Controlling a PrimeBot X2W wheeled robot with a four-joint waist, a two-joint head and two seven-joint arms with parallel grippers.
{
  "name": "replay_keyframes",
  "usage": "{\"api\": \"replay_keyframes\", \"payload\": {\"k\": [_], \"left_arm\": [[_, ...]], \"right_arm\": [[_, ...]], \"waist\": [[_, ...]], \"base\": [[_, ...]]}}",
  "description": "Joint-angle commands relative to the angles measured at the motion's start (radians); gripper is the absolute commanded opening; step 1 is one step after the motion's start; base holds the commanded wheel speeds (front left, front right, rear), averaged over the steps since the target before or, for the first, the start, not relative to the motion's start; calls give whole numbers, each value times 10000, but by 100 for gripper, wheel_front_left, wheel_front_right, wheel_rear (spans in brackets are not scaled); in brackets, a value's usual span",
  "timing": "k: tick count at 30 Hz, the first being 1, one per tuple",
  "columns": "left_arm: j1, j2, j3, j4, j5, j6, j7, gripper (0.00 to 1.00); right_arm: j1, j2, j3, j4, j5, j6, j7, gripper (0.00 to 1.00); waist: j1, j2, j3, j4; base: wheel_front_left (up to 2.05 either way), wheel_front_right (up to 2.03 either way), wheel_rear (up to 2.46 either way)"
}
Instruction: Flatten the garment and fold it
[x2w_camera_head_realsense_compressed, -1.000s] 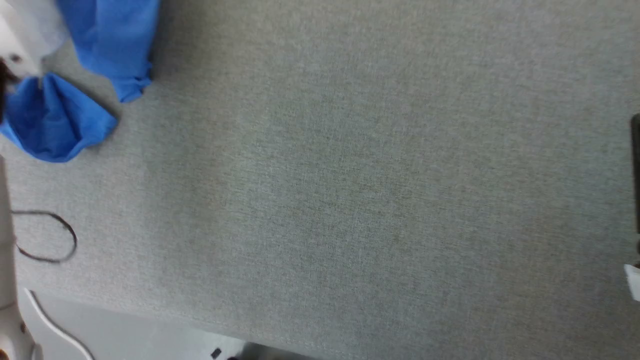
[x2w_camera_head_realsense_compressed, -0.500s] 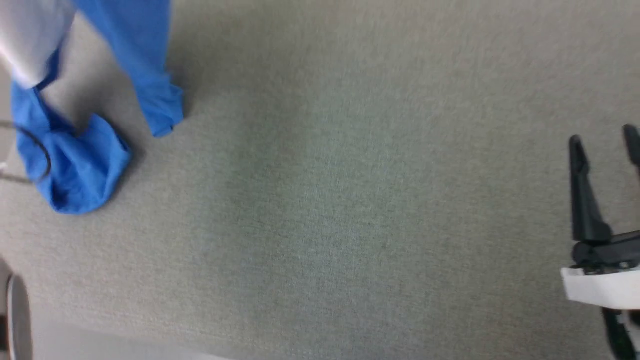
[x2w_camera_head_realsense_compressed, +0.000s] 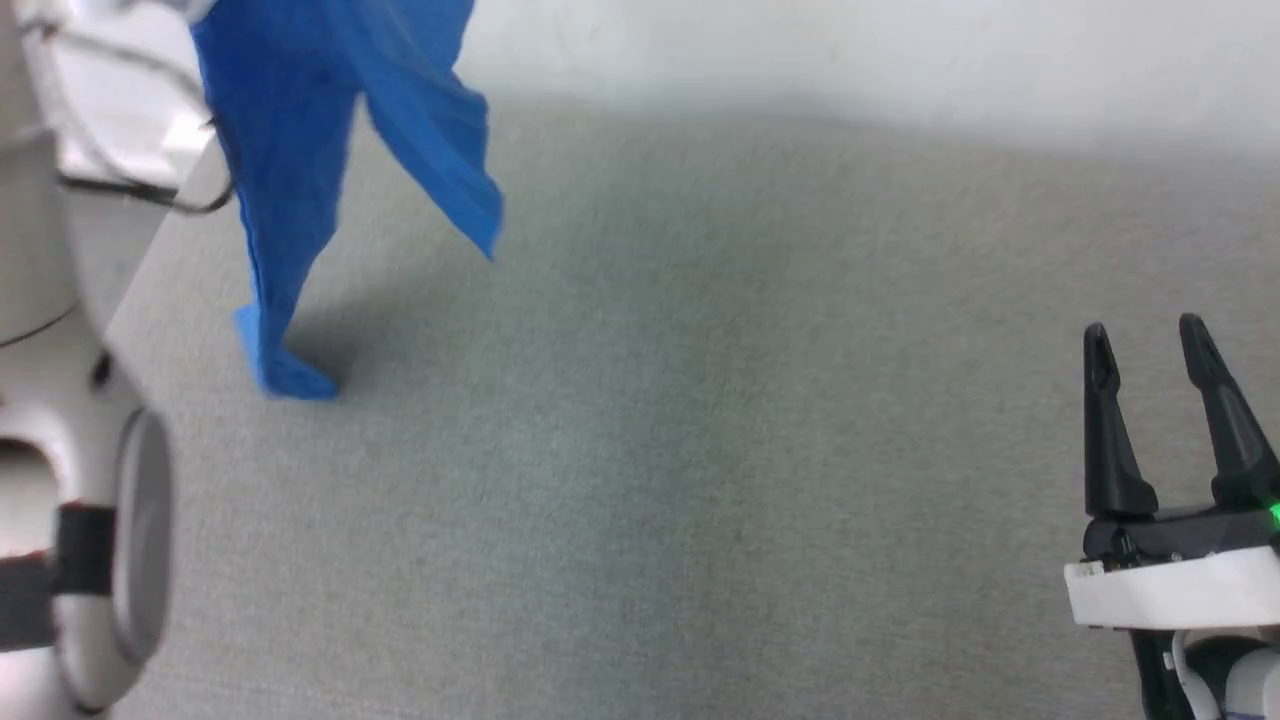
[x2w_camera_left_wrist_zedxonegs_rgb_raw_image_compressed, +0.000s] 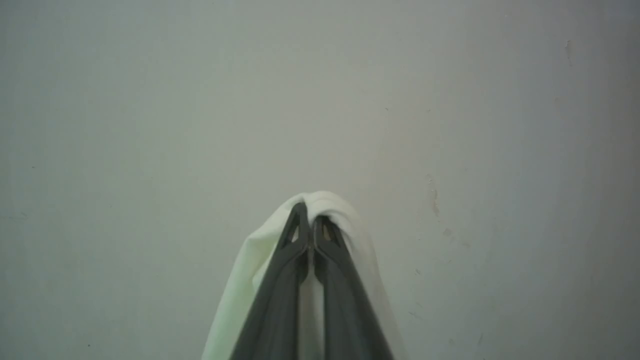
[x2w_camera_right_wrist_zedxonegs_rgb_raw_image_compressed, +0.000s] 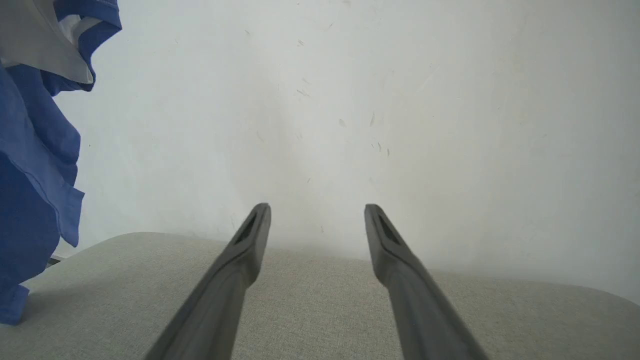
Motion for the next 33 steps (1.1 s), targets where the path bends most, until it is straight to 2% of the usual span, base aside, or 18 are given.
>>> {"api": "replay_keyframes", "payload": {"k": [1,4,6,13,17,26,27,28,30,33], "left_arm": [[-409,-423,-122,224,-158,54,-168,0],[-891,-1075,-272,677,-442,12,-348,0],[-1095,-1444,-490,983,-616,-171,-380,0],[-1416,-2074,-1262,1668,-1371,-544,-503,0],[-1339,-2152,-1712,1663,-2413,-255,-681,0],[130,-2160,-4039,1070,-5378,1004,-1973,0],[130,-2160,-4039,1070,-5378,1004,-1973,0],[771,-2160,-4474,975,-5858,1246,-2339,0],[1494,-2160,-4892,926,-6177,1432,-2693,0],[2221,-2161,-5360,942,-6241,1496,-2955,0]], "right_arm": [[135,78,-47,95,-63,-11,-96,100],[190,131,-138,225,-85,-11,-156,100],[229,147,-201,292,-97,-11,-180,100],[239,155,-380,447,172,-11,-261,100],[212,156,-436,516,220,-11,-293,100],[84,157,-675,547,305,-11,-377,100],[84,157,-675,547,305,-11,-377,100],[51,157,-698,540,305,-11,-376,100],[12,157,-696,525,318,-11,-367,100],[-41,157,-691,512,323,-11,-360,100]], "waist": [[3,-1,-740,-496],[3,-1,-964,-728],[3,-1,-1081,-875],[3,-1,-1209,-1417],[3,-1,-1150,-1724],[3,-1,-826,-2278],[3,-1,-826,-2278],[3,-1,-723,-2375],[3,-1,-603,-2475],[3,-1,-455,-2562]], "base": [[0,0,0],[0,0,0],[0,0,0],[0,0,0],[0,0,0],[0,0,0],[0,0,0],[0,0,0],[0,0,0],[0,0,0]]}}
